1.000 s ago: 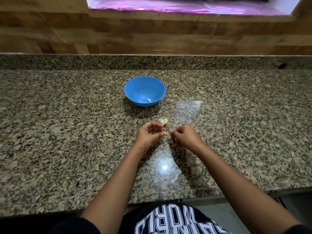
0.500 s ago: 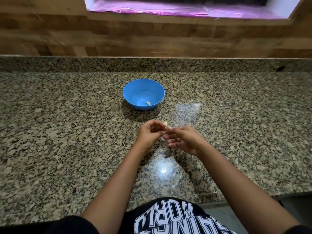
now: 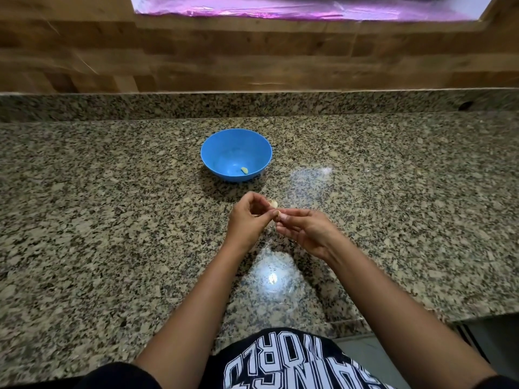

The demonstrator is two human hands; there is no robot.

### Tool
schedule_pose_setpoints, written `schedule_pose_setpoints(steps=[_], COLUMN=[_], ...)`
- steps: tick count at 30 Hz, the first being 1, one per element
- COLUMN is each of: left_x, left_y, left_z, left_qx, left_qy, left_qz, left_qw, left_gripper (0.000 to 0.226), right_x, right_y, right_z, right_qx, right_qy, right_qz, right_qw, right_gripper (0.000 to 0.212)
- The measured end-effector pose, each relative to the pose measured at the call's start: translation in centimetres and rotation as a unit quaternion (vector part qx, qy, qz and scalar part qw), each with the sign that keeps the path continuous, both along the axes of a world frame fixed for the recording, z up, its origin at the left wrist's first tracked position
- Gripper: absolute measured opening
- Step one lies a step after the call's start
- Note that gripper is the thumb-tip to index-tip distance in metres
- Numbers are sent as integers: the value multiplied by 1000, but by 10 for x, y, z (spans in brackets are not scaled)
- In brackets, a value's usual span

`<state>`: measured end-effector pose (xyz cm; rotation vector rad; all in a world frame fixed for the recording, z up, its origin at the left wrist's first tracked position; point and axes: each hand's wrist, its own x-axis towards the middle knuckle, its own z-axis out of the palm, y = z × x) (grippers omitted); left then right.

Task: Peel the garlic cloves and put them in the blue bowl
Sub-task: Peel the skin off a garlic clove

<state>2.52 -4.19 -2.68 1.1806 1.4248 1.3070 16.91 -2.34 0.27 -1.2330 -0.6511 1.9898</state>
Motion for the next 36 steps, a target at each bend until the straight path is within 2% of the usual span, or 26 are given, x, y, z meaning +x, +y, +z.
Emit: schedule_pose_setpoints(steps=[5,10,16,23,28,36], left_x=[1,2,3,4,6,13], left_y=[3,5,1,3,3,-1], left_z=[0,-2,-2,-1,-3,0], left_qx=[-1,-19,-9,-61,-104,-75], left_qy=[9,-18,-20,-53,-14,54], left_qz=[-31,-58,-46,-48,-60,-83], left_qw=[999,998,999,996,993,992], left_gripper=[29,28,26,31,30,29], right_x=[2,2,2,-1,-1,-5], right_y=[1,1,2,1,1,3], right_z=[-1,-1,0,1,0,-4], right_qx=[-4,-5,-1,10,8,-6], right_qy=[10,7,2,-19,-30,-11], right_qz=[-1,-6,-4,11,15,-13], right_qw=[1000,1000,1000,1000,999,1000], right_gripper=[22,19,14,15,14,19])
